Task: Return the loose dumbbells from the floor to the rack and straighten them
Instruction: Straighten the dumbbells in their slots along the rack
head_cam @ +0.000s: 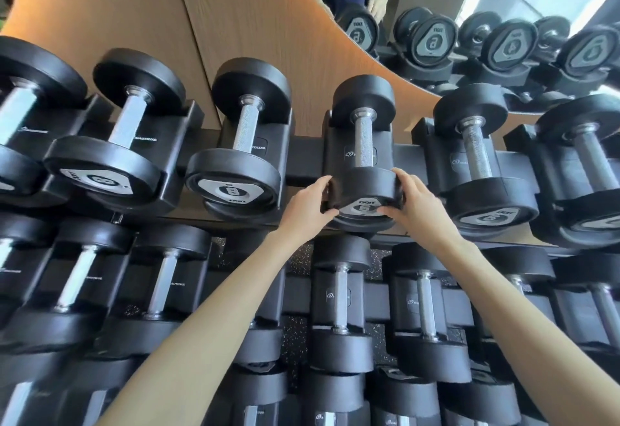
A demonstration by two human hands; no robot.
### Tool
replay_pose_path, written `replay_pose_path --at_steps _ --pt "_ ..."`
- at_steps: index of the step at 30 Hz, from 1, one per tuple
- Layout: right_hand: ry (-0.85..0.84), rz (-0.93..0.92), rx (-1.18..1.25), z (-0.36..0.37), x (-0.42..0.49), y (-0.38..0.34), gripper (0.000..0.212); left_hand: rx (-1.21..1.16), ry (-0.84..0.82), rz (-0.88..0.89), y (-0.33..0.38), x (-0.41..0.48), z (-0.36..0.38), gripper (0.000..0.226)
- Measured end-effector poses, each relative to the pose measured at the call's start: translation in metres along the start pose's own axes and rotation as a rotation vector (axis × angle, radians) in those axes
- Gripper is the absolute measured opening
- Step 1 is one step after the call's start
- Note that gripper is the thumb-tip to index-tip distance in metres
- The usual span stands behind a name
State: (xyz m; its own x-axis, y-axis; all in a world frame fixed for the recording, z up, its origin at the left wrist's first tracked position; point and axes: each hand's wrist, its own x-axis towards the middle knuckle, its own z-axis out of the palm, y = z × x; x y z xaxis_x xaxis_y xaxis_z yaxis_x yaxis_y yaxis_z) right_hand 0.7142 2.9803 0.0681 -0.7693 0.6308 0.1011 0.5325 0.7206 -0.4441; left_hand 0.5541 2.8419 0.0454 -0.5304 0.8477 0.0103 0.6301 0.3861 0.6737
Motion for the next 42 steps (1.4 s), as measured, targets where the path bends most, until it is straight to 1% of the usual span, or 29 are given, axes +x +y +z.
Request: replay_pose_path --at_steps 2,5,10,14,17,21,25,29,35,38,42 --pt "-0.007 -0.023 -0.062 -0.003 -0.007 -0.005 0.077 0.11 0.001 0.001 0.004 -0.015 -0.004 0.06" --pt "0.077 -0.138 -0.137 -0.008 -0.025 -0.015 0.073 0.252 0.048 0.072 0.008 -0.045 -0.014 0.057" --pt "0.237 -0.318 -0.188 -0.011 -0.044 -0.039 0.066 0.467 0.295 0.233 0.001 -0.088 -0.04 0.052" --pt "0.3 -0.4 -0.165 -0.011 -0.06 -0.062 0.064 0.571 0.346 0.213 -0.011 -0.114 -0.059 0.055" --pt "0.308 -0.446 -0.153 -0.002 -0.071 -0.074 0.061 0.623 0.334 0.173 -0.028 -0.133 -0.066 0.056" --pt "0.26 -0.434 -0.161 0.022 -0.08 -0.083 0.061 0.67 0.29 0.094 -0.055 -0.153 -0.071 0.059" --pt "0.189 -0.404 -0.2 0.051 -0.089 -0.095 0.06 0.664 0.265 0.09 -0.083 -0.164 -0.078 0.058" --pt "0.176 -0.35 -0.253 0.073 -0.095 -0.117 0.059 0.659 0.264 0.168 -0.112 -0.16 -0.098 0.059" --pt "0.211 -0.257 -0.305 0.092 -0.09 -0.165 0.058 0.596 0.248 0.337 -0.146 -0.137 -0.14 0.06" --pt "0.252 -0.205 -0.307 0.091 -0.075 -0.192 0.061 0.562 0.246 0.421 -0.156 -0.117 -0.16 0.064" --pt "0.283 -0.182 -0.342 0.081 -0.05 -0.216 0.061 0.492 0.217 0.502 -0.154 -0.085 -0.174 0.06"
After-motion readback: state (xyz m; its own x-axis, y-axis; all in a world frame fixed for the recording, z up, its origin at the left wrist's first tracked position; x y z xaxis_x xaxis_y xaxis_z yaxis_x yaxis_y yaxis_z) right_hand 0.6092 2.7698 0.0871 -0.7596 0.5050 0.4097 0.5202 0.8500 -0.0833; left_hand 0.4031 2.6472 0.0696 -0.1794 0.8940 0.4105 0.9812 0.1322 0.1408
